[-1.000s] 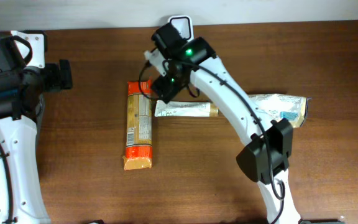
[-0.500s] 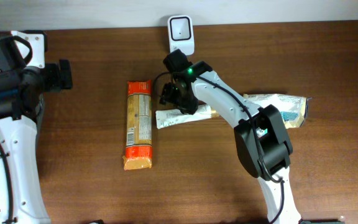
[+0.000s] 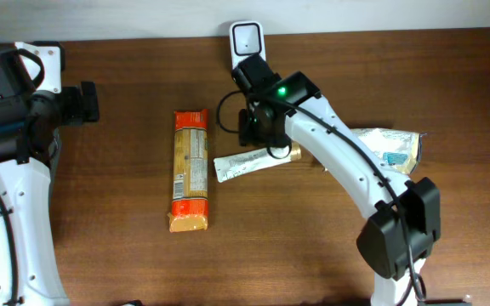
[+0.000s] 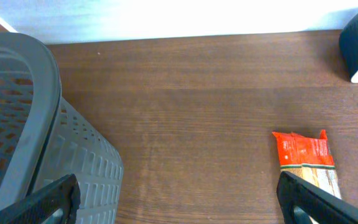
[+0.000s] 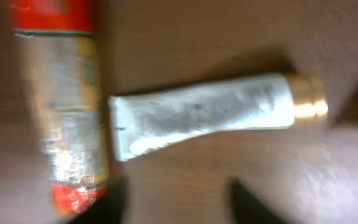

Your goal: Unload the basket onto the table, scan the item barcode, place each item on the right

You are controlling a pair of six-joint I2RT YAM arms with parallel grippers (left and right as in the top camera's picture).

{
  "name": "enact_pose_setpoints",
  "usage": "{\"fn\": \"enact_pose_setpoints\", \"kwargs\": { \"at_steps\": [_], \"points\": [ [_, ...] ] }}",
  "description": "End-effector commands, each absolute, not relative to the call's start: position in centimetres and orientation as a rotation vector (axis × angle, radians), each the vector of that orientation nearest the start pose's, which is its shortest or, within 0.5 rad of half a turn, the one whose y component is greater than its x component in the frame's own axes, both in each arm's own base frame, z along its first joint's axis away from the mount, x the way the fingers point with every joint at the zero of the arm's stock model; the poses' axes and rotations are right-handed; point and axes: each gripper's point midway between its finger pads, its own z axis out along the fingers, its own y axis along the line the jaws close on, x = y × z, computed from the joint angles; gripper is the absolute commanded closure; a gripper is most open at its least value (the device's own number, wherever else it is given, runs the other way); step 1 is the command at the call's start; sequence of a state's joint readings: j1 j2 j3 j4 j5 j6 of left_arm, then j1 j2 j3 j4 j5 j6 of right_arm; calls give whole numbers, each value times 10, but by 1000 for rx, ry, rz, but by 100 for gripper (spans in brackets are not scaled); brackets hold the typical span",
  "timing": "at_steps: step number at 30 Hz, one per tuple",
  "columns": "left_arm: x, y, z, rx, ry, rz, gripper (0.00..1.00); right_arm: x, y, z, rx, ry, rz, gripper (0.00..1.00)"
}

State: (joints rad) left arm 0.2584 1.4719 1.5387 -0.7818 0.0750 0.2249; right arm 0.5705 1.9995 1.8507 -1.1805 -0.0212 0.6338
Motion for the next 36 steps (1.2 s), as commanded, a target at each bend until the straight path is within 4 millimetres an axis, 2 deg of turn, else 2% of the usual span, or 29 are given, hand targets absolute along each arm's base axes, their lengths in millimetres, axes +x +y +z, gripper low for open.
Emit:
{"fn": "enact_pose_setpoints", "kwargs": {
  "at_steps": [1,3,5,7,8,11,13,14,16,17,18,20,22,25,26,27,28,29,32,35,36],
  "points": [
    [409,96,294,16,2282,171,1,351,206,87,332,3029,23,94],
    [409,96,294,16,2282,171,1,343,199,59,361,3060,19,96],
    [409,96,294,16,2282,171,1,337,202,35,413,3069,73,95],
    [409,96,294,16,2282,171,1,335,201,22,413,3065,85,95],
    [409,96,294,16,2282,171,1,339,201,20,411,3043,85,95],
    [409,96,294,16,2282,171,1,374,183,25,412,2853,-55,92],
    [409,96,294,16,2282,171,1,392,183,29,402,2789,-31,92],
    [409,96,294,15,2282,172,1,409,187,34,351,2737,17,92],
    [409,96,294,16,2282,171,1,429,201,40,148,2684,93,93],
    [409,96,294,16,2282,171,1,439,223,39,-91,2650,185,93],
    [409,96,294,16,2282,171,1,441,237,36,-214,2632,254,92],
    [409,96,294,16,2282,171,1,440,251,29,-340,2625,350,89],
    [409,96,294,16,2282,171,1,438,256,35,-433,2620,475,83],
    [409,96,294,16,2282,171,1,435,256,64,-416,2633,820,64],
    [409,96,294,15,2282,172,1,436,250,73,-391,2634,917,47],
    [409,96,294,16,2282,171,1,435,247,76,-379,2632,970,39],
    [409,96,294,16,2282,171,1,433,240,77,-356,2645,1012,36],
    [409,96,294,16,2282,171,1,432,238,75,-347,2657,1010,32],
    [409,96,294,16,2282,171,1,424,250,62,-379,2688,1015,31],
    [409,96,294,16,2282,171,1,407,272,31,-416,2764,1020,31],
    [409,96,294,16,2282,171,1,406,273,22,-364,2799,987,31]
  ]
}}
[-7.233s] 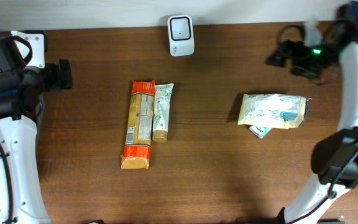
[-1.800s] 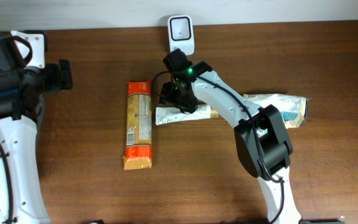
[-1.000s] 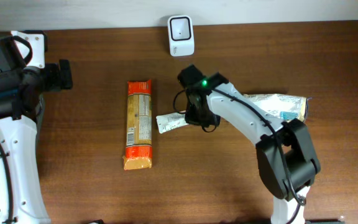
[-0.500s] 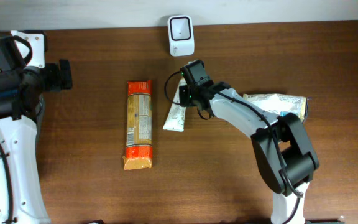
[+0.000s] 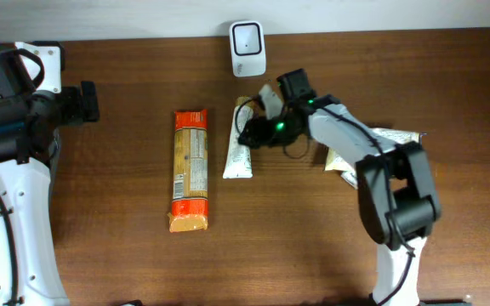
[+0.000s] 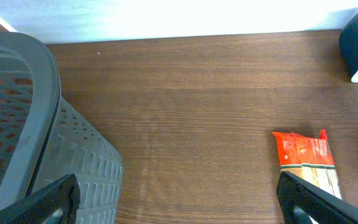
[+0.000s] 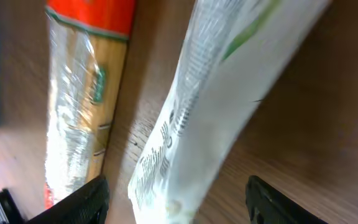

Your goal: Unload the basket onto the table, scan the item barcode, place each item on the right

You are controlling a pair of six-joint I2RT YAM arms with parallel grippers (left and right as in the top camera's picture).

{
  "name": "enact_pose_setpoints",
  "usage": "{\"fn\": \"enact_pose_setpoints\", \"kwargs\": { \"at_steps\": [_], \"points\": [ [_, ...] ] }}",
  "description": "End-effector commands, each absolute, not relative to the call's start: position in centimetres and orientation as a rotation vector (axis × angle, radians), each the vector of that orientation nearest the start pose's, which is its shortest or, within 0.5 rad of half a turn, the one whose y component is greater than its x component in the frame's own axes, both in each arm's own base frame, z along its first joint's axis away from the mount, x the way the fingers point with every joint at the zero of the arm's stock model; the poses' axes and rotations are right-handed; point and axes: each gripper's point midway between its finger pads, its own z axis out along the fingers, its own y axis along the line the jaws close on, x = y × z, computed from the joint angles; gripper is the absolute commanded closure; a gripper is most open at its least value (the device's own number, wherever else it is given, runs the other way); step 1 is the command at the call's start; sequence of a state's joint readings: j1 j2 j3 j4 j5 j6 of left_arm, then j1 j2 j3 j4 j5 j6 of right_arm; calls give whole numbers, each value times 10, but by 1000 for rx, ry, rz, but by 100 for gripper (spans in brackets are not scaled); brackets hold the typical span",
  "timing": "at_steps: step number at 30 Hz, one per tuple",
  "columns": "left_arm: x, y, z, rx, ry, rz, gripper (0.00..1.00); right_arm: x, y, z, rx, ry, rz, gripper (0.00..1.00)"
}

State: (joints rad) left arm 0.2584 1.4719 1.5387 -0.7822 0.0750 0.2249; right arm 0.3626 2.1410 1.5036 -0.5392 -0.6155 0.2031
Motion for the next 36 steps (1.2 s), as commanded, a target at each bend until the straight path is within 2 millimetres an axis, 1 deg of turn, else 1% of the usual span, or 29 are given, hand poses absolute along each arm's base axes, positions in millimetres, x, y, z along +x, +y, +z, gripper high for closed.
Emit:
{"fn": "enact_pose_setpoints", "kwargs": {
  "at_steps": [1,2,4,6,8,9,10,11,12,13,14,15,17,19,20,21,22,23,25,26,27,28,29,31,32,33,34,35,36],
  "points": [
    [409,96,294,16,2282,171,1,407,271,14,-313,2828,947,31],
    [409,96,294,16,2282,171,1,409,268,9,-264,2850,915,31],
    [409,96,294,16,2282,171,1,410,267,3,-235,2860,906,32],
    [409,96,294,16,2282,171,1,408,271,-6,-234,2874,904,32],
    [409,96,294,16,2282,171,1,403,277,-20,-214,2901,897,33],
    [409,96,294,16,2282,171,1,402,278,-26,-186,2916,895,36],
    [409,96,294,16,2282,171,1,402,277,-31,-153,2931,885,42],
    [409,96,294,16,2282,171,1,401,277,-32,-152,2935,884,54],
    [409,96,294,16,2282,171,1,401,276,-32,-150,2935,884,68],
    [409,96,294,16,2282,171,1,402,276,-32,-150,2935,884,91],
    [409,96,294,16,2282,171,1,403,275,-31,-144,2934,884,96],
    [409,96,294,16,2282,171,1,404,273,-31,-129,2936,889,96],
    [409,96,294,16,2282,171,1,406,259,-29,-41,2964,908,96],
    [409,96,294,16,2282,171,1,407,247,-22,5,2975,919,96],
    [409,96,294,16,2282,171,1,408,242,-15,-23,2966,915,96],
    [409,96,294,16,2282,171,1,408,240,-10,-54,2957,912,96],
    [409,96,294,16,2282,171,1,406,241,1,-64,2949,951,96],
    [409,96,294,16,2282,171,1,405,236,9,-44,2951,977,96],
    [409,96,294,16,2282,171,1,401,214,13,51,2996,964,96],
    [409,96,294,16,2282,171,1,404,203,15,73,2992,980,96],
    [409,96,294,16,2282,171,1,406,206,26,-55,2927,1085,96],
    [409,96,294,16,2282,171,1,404,220,49,-274,2788,1258,96],
    [409,96,294,16,2282,171,1,403,227,70,-390,2694,1321,96],
    [409,96,294,16,2282,171,1,404,227,98,-426,2629,1309,96],
    [409,96,294,16,2282,171,1,405,227,118,-448,2584,1297,96],
    [409,96,294,16,2282,171,1,402,228,153,-492,2497,1298,96],
    [409,96,294,16,2282,171,1,394,231,189,-573,2390,1312,96],
    [409,96,294,16,2282,171,1,389,231,210,-617,2327,1310,96],
    [409,96,294,16,2282,171,1,379,230,244,-653,2246,1285,96]
  ]
}}
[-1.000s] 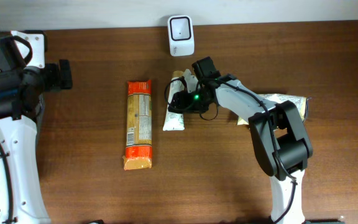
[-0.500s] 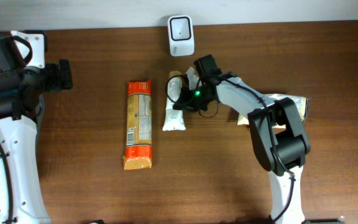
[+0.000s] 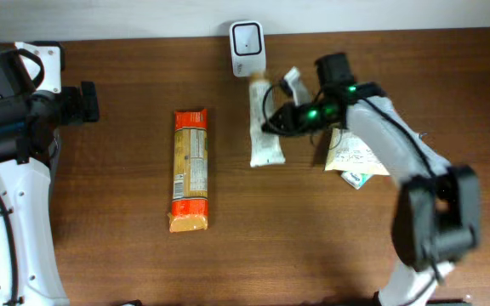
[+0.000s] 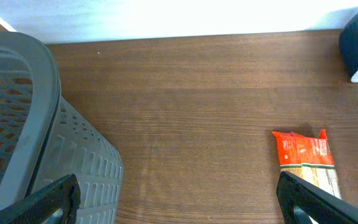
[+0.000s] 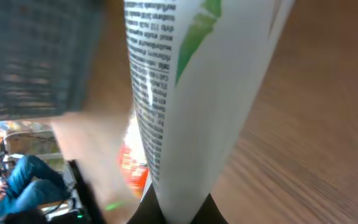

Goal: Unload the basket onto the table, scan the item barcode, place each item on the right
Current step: 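Raise the white tube and hold it against the scanner window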

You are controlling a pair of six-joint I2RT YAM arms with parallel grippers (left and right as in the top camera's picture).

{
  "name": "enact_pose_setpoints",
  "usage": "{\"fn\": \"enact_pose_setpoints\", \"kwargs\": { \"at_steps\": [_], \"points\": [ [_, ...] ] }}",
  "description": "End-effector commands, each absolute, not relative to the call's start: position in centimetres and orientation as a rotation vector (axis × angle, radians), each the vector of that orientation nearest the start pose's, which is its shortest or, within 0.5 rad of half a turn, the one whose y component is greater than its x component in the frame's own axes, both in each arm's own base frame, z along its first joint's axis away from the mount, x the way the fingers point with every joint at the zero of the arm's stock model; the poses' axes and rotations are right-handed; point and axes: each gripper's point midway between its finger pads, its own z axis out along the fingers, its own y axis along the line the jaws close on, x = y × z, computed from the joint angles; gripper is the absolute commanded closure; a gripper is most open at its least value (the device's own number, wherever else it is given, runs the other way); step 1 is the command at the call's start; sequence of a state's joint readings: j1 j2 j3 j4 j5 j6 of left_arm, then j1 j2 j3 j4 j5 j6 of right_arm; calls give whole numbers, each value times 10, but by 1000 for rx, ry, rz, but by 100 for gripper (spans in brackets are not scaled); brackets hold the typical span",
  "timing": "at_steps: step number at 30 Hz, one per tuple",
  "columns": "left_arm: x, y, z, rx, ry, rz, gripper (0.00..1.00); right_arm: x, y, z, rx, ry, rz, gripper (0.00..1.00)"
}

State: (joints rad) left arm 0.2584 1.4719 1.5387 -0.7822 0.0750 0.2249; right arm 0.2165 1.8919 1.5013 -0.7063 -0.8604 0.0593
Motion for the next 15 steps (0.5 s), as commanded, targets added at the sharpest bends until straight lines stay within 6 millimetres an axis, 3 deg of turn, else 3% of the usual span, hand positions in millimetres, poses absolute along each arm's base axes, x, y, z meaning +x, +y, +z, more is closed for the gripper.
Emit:
{"fn": "enact_pose_setpoints", "kwargs": {
  "at_steps": [1,3,4,15],
  "points": [
    [409,96,294,16,2282,171,1,369,231,267,-709,2169,1300,96],
    [409,96,294,16,2282,171,1,349,234,298,-796,2050,1359,96],
    [409,96,294,16,2282,171,1,347,234,300,-799,2045,1365,96],
    [409,96,294,16,2282,171,1,352,233,297,-837,2025,1296,96]
  ]
}}
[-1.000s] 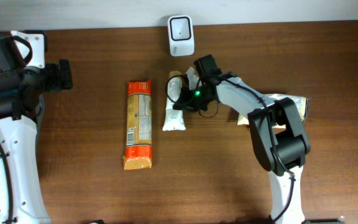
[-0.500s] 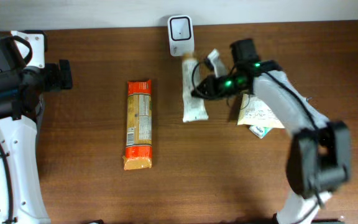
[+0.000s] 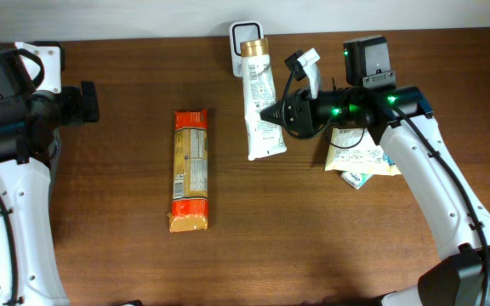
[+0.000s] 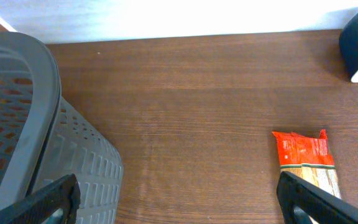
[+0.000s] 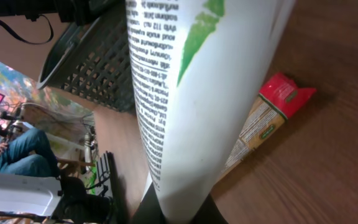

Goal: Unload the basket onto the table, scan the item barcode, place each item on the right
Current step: 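Raise the white tube and hold it against the scanner window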

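Observation:
A white tube with a gold cap (image 3: 260,98) is held off the table, with my right gripper (image 3: 284,115) shut on its lower half. Its cap end overlaps the white barcode scanner (image 3: 238,31) at the back edge. In the right wrist view the tube (image 5: 191,93) fills the middle, printed text and a green mark facing the camera, and the gripper (image 5: 179,211) clamps its base. My left gripper (image 4: 178,202) stands open at the far left, nothing between its fingers (image 4: 48,199). The scanner also shows at that view's right edge.
An orange pasta packet (image 3: 190,170) lies lengthwise left of the tube. A white and yellow pouch (image 3: 360,155) lies under my right arm. A grey mesh basket (image 4: 23,124) stands off the table's left end, beside my left gripper.
My right gripper has carried the tube up and back. Its gold cap, just below the scanner before, now overlaps the scanner. The left arm has not moved.
The tube lay crosswise on the table under my right gripper. Then it pointed lengthwise next to the pasta packet with the gripper at it. Then it was held near the scanner, and now its cap end is over the scanner.

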You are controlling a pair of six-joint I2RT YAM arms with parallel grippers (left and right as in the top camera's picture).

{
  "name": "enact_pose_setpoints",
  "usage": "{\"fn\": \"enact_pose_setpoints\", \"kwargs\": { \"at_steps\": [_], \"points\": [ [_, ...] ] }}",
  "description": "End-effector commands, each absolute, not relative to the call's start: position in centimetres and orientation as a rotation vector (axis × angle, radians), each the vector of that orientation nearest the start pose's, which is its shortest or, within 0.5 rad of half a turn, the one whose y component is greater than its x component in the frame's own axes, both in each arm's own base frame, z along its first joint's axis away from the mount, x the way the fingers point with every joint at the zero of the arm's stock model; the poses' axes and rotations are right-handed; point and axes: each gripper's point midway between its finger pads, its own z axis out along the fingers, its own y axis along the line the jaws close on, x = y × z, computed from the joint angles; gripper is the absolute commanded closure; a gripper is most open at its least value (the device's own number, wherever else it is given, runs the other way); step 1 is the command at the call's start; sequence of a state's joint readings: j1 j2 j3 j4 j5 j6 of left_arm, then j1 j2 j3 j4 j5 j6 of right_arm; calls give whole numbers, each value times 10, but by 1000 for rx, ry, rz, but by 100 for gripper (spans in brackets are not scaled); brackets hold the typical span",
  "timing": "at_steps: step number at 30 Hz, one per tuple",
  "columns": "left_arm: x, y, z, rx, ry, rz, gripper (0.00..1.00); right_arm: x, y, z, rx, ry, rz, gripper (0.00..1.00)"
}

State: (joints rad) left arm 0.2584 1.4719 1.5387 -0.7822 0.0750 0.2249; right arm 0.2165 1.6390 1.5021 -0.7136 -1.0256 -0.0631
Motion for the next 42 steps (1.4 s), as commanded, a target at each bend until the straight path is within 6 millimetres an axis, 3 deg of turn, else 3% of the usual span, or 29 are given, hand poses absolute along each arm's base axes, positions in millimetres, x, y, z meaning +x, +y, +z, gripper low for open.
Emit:
{"fn": "enact_pose_setpoints", "kwargs": {
  "at_steps": [1,5,10,12,14,16,18,20,21,23,25,29,31,37,42],
  "points": [
    [409,96,294,16,2282,171,1,352,233,297,-839,2024,1295,96],
    [409,96,294,16,2282,171,1,352,233,297,-844,2020,1291,96],
    [409,96,294,16,2282,171,1,372,218,280,-687,2178,1117,96],
    [409,96,294,16,2282,171,1,401,195,286,-572,2238,843,96],
    [409,96,294,16,2282,171,1,441,162,290,-406,2274,471,96],
    [409,96,294,16,2282,171,1,482,144,292,-300,2235,89,96],
    [409,96,294,16,2282,171,1,514,148,286,-278,2138,-169,96],
    [409,96,294,16,2282,171,1,546,167,264,-352,2022,-475,96],
    [409,96,294,16,2282,171,1,557,172,256,-343,1980,-554,96],
    [409,96,294,16,2282,171,1,575,191,235,-487,1914,-656,96],
    [409,96,294,16,2282,171,1,598,198,203,-547,1854,-756,96],
    [409,96,294,16,2282,171,1,613,202,147,-780,1817,-943,96],
    [409,96,294,16,2282,171,1,618,199,131,-827,1804,-990,96],
    [409,96,294,16,2282,171,1,627,181,124,-853,1788,-1063,96],
    [409,96,294,16,2282,171,1,626,179,125,-846,1792,-1082,96]
  ]
}}
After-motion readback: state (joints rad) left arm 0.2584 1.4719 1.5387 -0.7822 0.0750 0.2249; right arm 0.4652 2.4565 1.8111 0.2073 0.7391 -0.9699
